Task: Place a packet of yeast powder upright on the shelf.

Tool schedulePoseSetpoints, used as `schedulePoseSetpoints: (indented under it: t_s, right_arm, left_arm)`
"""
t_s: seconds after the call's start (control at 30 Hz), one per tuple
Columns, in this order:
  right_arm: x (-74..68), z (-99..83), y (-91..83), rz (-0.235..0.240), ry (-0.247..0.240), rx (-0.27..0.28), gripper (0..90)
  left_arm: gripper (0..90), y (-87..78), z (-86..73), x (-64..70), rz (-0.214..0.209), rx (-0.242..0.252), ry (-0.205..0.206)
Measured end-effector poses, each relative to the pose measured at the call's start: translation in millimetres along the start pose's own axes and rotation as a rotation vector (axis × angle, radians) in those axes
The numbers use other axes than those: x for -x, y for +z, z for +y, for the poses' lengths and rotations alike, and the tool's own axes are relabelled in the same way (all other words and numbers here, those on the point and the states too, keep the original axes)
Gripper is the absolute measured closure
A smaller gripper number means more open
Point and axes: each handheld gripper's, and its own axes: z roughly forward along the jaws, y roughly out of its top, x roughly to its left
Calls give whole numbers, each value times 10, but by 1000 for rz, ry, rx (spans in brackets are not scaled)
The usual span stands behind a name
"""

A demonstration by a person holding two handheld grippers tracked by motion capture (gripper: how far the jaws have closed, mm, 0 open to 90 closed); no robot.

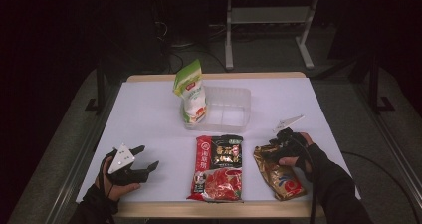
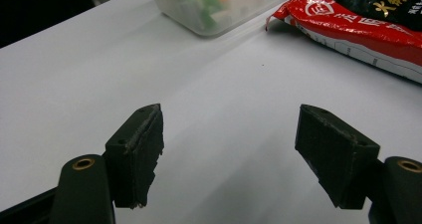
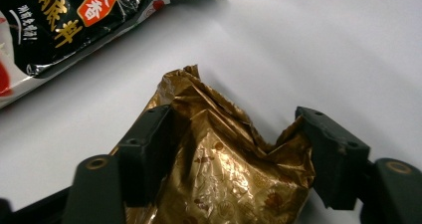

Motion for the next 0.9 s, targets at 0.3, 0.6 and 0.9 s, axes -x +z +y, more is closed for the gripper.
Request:
schedulePoseSetpoints:
  t_s: [0.3, 0.6, 0.9]
  right_arm:
    - [31, -37, -208, 18, 26, 51, 585]
    - [43, -113, -434, 30, 23, 141, 785]
    - [-79, -93, -675, 16, -9, 220, 864]
  left_arm:
    - [263, -8, -7, 1, -2, 4, -8]
    - [264, -8, 1, -1, 1, 7, -6]
    - [264, 0, -1, -7, -2, 4, -7]
